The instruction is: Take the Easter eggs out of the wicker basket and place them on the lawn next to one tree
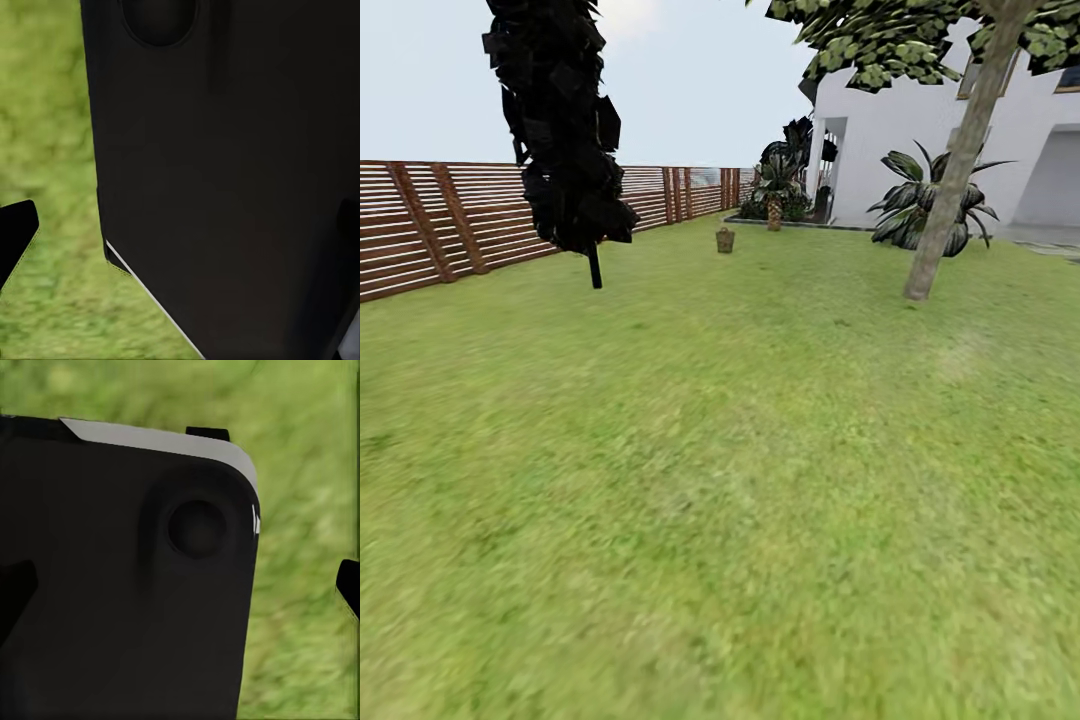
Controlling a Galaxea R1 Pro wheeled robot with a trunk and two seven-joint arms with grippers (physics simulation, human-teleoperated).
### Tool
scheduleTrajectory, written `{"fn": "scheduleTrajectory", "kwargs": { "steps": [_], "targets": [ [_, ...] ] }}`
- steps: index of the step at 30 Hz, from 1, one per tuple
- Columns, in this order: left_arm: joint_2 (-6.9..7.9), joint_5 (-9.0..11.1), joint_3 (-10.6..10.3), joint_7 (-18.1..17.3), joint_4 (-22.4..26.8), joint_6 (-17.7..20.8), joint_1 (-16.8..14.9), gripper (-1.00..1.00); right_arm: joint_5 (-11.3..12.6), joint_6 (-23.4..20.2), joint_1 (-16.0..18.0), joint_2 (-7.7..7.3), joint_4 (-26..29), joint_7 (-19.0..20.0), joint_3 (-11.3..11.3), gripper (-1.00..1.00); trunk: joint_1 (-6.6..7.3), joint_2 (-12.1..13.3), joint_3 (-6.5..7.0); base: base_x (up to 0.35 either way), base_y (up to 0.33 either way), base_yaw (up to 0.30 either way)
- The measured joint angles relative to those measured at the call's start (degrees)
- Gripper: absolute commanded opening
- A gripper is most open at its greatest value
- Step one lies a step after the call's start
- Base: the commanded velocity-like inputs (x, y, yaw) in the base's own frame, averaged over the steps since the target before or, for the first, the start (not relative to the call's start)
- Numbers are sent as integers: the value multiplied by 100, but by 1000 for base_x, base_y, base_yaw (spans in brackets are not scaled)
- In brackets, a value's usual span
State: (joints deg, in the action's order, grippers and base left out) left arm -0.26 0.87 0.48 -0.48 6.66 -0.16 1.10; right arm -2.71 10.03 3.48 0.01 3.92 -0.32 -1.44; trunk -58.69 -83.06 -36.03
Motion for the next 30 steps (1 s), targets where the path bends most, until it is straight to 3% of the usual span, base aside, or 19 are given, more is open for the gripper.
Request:
{"fn": "scheduleTrajectory", "kwargs": {
  "steps": [30],
  "targets": [
    [0, -3, -2, 0, 0, 0, 0, 100, 0, 0, 0, 0, 0, 0, 2, 100, 0, 0, 0, 340, 0, 0]
  ]
}}
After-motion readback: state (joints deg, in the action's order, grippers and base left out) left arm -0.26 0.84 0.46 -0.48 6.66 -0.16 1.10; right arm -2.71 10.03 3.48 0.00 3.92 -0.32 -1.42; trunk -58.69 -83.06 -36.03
